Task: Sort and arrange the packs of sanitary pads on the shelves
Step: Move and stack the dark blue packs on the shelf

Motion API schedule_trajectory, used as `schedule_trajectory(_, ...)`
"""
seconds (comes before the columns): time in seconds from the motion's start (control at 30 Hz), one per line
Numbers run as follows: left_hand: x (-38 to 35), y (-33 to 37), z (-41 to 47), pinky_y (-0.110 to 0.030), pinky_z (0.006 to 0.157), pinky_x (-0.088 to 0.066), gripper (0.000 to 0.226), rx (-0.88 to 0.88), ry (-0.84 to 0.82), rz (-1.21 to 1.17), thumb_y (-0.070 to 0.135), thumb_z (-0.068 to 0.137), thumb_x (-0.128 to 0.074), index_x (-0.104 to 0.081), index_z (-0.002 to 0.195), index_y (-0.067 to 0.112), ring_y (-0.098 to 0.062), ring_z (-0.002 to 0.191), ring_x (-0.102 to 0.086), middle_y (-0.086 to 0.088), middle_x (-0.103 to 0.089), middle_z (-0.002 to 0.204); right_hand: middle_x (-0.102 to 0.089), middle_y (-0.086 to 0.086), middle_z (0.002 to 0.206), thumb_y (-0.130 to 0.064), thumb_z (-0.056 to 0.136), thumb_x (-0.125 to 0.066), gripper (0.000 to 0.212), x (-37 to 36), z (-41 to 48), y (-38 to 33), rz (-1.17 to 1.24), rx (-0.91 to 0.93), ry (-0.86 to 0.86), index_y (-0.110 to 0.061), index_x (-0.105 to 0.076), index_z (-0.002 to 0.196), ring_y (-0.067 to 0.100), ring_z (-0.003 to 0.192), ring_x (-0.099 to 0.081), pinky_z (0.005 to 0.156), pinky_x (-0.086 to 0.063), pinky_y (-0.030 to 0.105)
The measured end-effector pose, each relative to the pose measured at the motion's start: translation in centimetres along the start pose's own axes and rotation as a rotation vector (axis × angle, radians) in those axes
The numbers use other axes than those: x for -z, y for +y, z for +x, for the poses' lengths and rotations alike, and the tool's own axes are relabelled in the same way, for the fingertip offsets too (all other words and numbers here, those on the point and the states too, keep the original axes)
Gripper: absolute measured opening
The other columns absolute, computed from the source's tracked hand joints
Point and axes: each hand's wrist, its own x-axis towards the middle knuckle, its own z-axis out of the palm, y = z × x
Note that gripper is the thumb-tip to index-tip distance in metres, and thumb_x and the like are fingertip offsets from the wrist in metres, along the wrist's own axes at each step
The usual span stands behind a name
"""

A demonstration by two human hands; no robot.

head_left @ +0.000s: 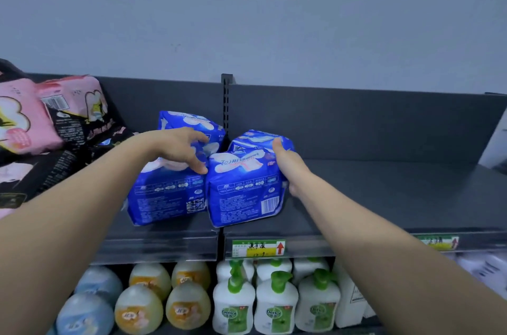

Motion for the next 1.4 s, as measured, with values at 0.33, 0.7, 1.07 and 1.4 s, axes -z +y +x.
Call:
schedule_trajectory(0.33,-1.7,8.4,0.2,-0.033,0.095,-0.042,0.052,-0.172,0.213,0.208,0.03,0.086,-0.066,-0.053,0.134,0.014,-0.026,0.12,-0.054,-0.006,-0.056,0.135,-0.049,0.011,0.139,-0.05,0.09,-0.057,0.06,10.0,-6.2,-0.4,-0.873,0.316,0.175,-0.014,-0.048,0.138,0.029,0.129,-0.045,0.102,-0.04,0.036)
schedule_trajectory(0.7,-10.5,27.3,-1.7,-0.035,0.108,-0.037,0.064,-0.609,0.169,0.278,0.037,0.089,-0.063,-0.039,0.145,0.018,-0.023,0.134,-0.042,-0.004,-0.044,0.147,-0.044,0.013,0.137,-0.05,0.089,-0.059,0.064,29.8,-15.7,4.4,-1.139,0.093,0.323,-0.016,-0.042,0.141,0.032,0.129,-0.041,0.102,-0.041,0.041)
schedule_trajectory(1.07,-21.4,49.7,-12.3,-0.034,0.109,-0.035,0.063,-0.968,0.069,0.226,0.034,0.089,-0.063,-0.039,0.145,0.017,-0.024,0.135,-0.041,-0.007,-0.043,0.148,-0.046,0.015,0.136,-0.049,0.088,-0.061,0.063,50.3,-32.7,11.6,-1.221,-0.199,0.509,-0.017,-0.045,0.139,0.034,0.128,-0.042,0.102,-0.041,0.041)
schedule_trajectory(1.4,-30.1,65.6,-24.3,-0.031,0.107,-0.036,0.063,-1.239,-0.014,0.143,0.032,0.087,-0.067,-0.043,0.143,0.017,-0.021,0.132,-0.044,-0.003,-0.047,0.146,-0.051,0.013,0.128,-0.046,0.087,-0.061,0.056,62.7,-48.1,17.2,-1.202,-0.409,0.692,-0.015,-0.05,0.133,0.032,0.123,-0.045,0.095,-0.043,0.036)
